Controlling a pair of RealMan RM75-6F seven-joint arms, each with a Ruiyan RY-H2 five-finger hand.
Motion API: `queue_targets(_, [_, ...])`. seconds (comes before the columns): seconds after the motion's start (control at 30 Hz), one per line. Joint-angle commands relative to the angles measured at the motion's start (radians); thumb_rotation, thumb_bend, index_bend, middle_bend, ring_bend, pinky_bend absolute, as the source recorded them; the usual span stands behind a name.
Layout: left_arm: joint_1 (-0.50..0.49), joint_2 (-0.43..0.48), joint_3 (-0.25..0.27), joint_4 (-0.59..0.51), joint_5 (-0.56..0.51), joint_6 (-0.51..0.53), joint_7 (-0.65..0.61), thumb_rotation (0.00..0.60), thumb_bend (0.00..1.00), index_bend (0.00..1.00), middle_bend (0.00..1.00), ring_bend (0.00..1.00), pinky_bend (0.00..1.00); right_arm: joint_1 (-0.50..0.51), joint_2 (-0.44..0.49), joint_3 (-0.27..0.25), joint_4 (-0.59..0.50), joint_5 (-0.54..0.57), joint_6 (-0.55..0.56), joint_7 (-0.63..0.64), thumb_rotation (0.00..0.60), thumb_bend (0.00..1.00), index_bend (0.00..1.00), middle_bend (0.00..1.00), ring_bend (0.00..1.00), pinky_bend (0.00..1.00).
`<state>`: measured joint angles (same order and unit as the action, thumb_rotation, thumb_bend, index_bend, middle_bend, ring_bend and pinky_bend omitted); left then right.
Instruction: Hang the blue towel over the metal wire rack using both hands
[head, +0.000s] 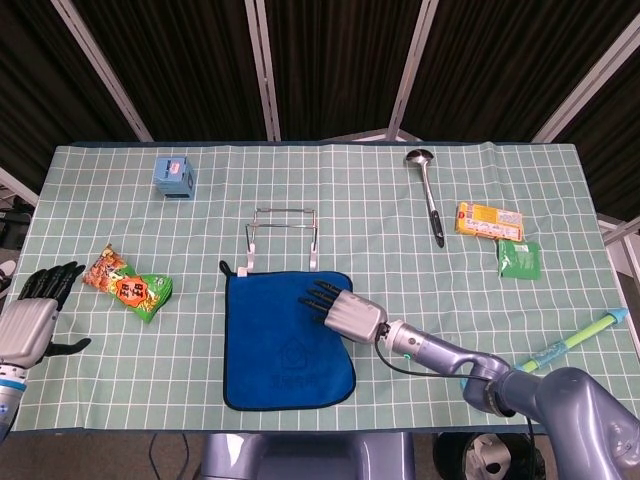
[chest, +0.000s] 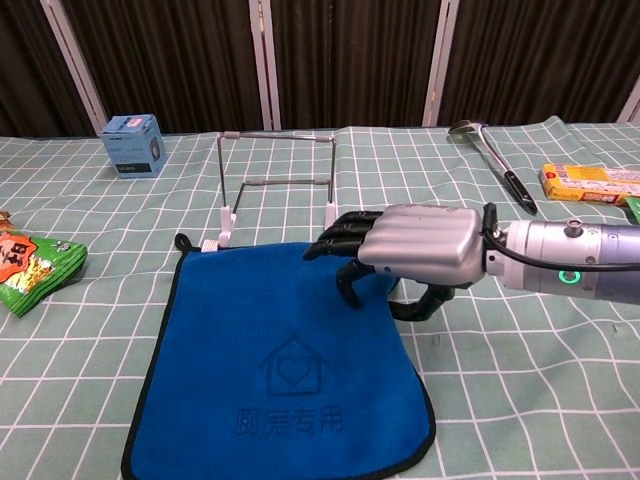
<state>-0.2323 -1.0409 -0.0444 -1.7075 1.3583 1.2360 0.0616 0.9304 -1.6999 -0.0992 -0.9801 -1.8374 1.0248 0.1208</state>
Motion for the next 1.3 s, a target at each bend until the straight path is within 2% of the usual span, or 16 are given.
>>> queue_targets(0.03, [-0.006,-0.015,0.005,0.017,0.031,0.002,-0.011,0.6,0.06,0.0,0.0,0.0,0.0,-0.008,-0.009,0.001,0.002,0.012,0.01,0.034,0.6,0.55,0.57,0.07,0.0,0.0])
queue_targets(0.13, [-0.022,-0.038,0.005,0.044,0.07,0.003,-0.02,0.6,0.06,0.04,0.0,0.0,0.0,-0.01,-0.01,0.004,-0.003,0.019,0.018,0.057,0.6,0.55,0.62,0.07,0.0,0.0])
queue_targets(0.3, [-0.085,-0.1,0.002,0.119,0.162,-0.035,-0.072,0.6,0.12,0.31,0.0,0.0,0.0,-0.014,-0.007,0.01,-0.017,0.032,0.023,0.07,0.6,0.55,0.64,0.06,0.0,0.0])
queue_targets(0.4, [-0.134,-0.146,0.008,0.184,0.231,-0.062,-0.11,0.6,0.18,0.41,0.0,0.0,0.0,-0.016,-0.005,0.014,-0.025,0.043,0.019,0.071,0.6,0.55,0.64,0.06,0.0,0.0])
queue_targets(0.5, [-0.177,-0.194,0.013,0.242,0.288,-0.081,-0.13,0.6,0.21,0.46,0.0,0.0,0.0,-0.017,-0.004,0.016,-0.033,0.052,0.013,0.072,0.6,0.55,0.64,0.06,0.0,0.0])
queue_targets(0.67, [-0.248,-0.283,0.027,0.331,0.377,-0.105,-0.138,0.6,0.24,0.5,0.0,0.0,0.0,-0.014,-0.002,0.024,-0.041,0.062,0.004,0.063,0.6,0.55,0.64,0.07,0.0,0.0])
queue_targets(0.83, [-0.316,-0.356,0.037,0.413,0.444,-0.135,-0.079,0.6,0.24,0.5,0.0,0.0,0.0,-0.015,0.004,0.032,-0.054,0.075,-0.001,0.057,0.6,0.55,0.64,0.07,0.0,0.0])
queue_targets(1.07, [-0.364,-0.448,0.059,0.501,0.495,-0.144,-0.057,0.6,0.23,0.46,0.0,0.0,0.0,-0.017,0.013,0.038,-0.08,0.09,-0.013,0.034,0.6,0.55,0.64,0.07,0.0,0.0])
queue_targets(1.3, [-0.391,-0.552,0.082,0.619,0.497,-0.135,-0.115,0.6,0.24,0.44,0.0,0.0,0.0,-0.019,0.016,0.043,-0.106,0.105,-0.027,0.02,0.6,0.55,0.64,0.07,0.0,0.0])
